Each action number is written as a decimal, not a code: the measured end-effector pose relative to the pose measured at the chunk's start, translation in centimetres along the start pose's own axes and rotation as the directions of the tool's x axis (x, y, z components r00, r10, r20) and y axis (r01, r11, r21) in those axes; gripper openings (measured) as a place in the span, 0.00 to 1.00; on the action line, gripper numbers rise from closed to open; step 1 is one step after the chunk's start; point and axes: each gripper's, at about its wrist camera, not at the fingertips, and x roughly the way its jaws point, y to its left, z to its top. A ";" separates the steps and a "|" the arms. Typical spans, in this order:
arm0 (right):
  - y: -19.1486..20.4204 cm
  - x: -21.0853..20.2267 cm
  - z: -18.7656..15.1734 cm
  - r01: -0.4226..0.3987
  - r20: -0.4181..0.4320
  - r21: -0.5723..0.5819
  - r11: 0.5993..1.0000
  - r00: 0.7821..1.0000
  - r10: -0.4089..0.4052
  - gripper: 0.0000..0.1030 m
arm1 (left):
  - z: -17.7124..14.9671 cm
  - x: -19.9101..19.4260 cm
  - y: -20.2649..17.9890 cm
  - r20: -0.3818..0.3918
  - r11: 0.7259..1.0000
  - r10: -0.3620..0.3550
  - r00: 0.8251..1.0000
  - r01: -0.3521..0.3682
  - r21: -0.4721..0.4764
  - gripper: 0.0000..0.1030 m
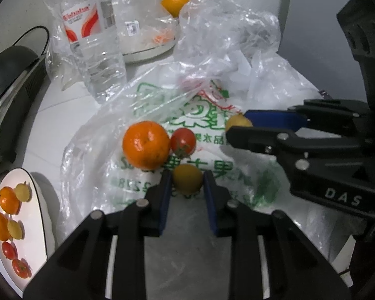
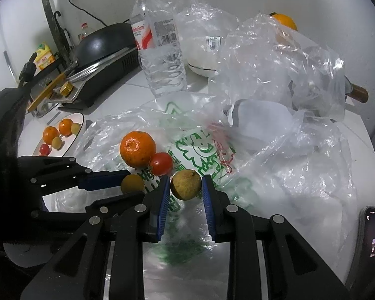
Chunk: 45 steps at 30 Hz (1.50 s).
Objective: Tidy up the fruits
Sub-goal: 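Grasp a yellow fruit with the left gripper while the right gripper grasps another, then carry both held yellow fruits from the bag over the white plate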
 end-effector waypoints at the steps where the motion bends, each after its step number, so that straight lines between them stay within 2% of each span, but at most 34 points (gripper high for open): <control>1: 0.1 -0.1 0.0 0.002 0.000 -0.002 1.000 1.000 -0.002 0.27 | 0.0 -0.2 -0.1 0.004 1.000 -0.001 1.000 0.001 0.000 0.26; 20: 4.1 -2.3 0.7 0.030 0.030 -0.044 0.999 0.999 -0.029 0.27 | -1.3 -6.3 0.5 0.120 1.000 -0.022 0.992 0.021 0.012 0.26; 32: 8.0 -3.0 1.4 0.040 0.046 -0.078 0.996 0.998 -0.036 0.27 | -3.6 -9.1 2.9 0.159 1.000 -0.010 0.987 0.014 -0.023 0.26; 45: 11.9 -2.7 1.9 0.052 0.040 -0.120 0.991 0.998 -0.048 0.27 | -5.6 -10.4 5.7 0.173 0.998 -0.014 0.985 0.025 -0.064 0.26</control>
